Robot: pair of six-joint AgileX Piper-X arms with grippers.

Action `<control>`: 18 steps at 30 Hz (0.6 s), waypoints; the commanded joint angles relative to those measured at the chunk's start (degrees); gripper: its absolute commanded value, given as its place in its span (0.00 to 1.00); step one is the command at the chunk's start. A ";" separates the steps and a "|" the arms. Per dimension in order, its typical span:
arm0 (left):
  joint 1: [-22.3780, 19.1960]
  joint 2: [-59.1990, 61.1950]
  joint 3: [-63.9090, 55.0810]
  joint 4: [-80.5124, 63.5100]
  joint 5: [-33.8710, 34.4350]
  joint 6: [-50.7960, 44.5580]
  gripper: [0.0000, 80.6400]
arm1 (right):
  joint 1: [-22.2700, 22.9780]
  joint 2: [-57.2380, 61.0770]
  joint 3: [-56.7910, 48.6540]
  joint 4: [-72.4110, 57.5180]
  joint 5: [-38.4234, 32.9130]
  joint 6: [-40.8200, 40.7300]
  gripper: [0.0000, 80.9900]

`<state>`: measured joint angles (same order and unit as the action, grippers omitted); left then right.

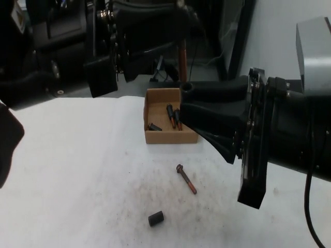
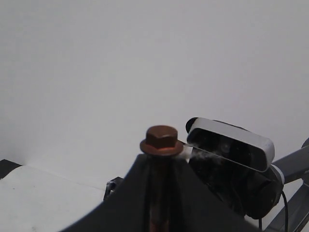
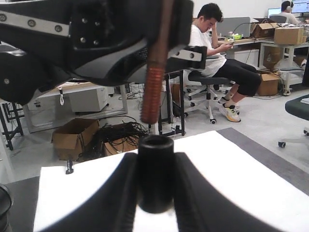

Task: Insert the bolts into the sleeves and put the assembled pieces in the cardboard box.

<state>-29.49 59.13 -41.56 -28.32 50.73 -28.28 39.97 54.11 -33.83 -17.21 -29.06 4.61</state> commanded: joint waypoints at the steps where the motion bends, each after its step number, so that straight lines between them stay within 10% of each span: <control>1: -0.21 -0.11 -0.62 -0.64 -0.51 0.24 0.00 | -0.10 -0.30 -0.73 -1.08 0.36 -0.79 0.01; 18: -0.21 0.06 -0.62 6.70 0.98 6.43 0.00 | -0.10 -0.30 -0.73 -2.65 1.48 -1.70 0.01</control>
<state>-29.49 59.13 -42.03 -22.69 51.09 -22.51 39.97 54.25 -33.83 -17.33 -28.27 3.40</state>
